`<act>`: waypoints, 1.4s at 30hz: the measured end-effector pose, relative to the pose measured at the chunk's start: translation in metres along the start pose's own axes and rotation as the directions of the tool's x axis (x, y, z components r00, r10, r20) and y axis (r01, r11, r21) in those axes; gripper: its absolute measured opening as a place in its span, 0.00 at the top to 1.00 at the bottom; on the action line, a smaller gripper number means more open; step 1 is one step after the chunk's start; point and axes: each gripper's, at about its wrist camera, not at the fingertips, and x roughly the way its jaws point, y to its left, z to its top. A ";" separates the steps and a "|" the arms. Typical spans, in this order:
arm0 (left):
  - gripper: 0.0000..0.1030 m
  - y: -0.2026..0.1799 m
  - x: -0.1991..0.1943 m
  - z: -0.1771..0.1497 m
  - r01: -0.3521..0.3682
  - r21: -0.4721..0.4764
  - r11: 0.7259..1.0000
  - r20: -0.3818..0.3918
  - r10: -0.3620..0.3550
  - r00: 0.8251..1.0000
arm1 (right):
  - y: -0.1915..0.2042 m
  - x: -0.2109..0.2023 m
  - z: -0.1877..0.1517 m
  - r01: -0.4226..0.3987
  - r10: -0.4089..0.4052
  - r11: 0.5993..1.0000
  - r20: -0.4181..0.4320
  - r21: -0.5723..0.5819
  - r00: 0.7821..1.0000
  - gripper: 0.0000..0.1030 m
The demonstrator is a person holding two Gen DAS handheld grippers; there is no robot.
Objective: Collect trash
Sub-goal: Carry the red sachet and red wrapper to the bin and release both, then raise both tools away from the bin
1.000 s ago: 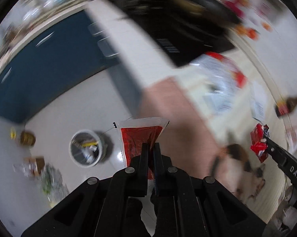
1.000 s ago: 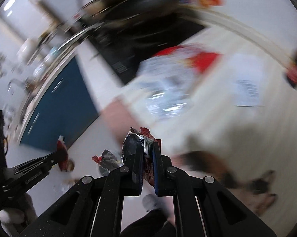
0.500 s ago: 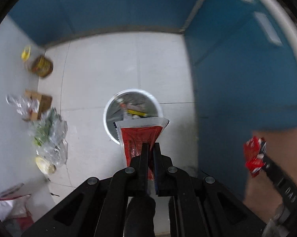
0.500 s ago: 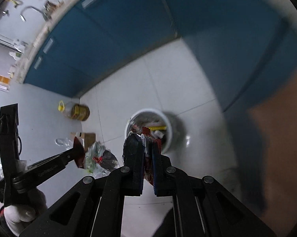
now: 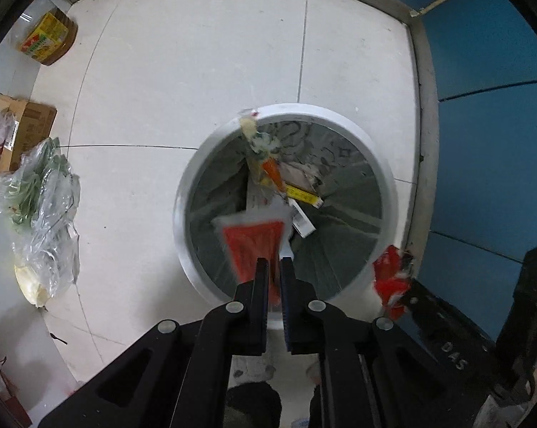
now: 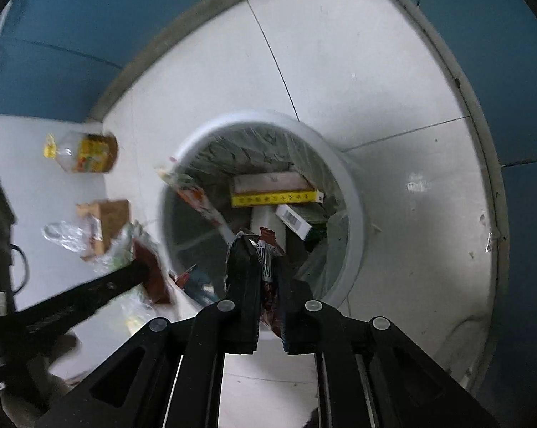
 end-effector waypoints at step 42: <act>0.00 -0.061 -0.457 -0.261 -0.187 0.078 0.979 0.485 0.127 0.865 | 0.138 -0.528 -0.220 0.225 -0.125 0.950 0.396 -0.218 0.910 0.00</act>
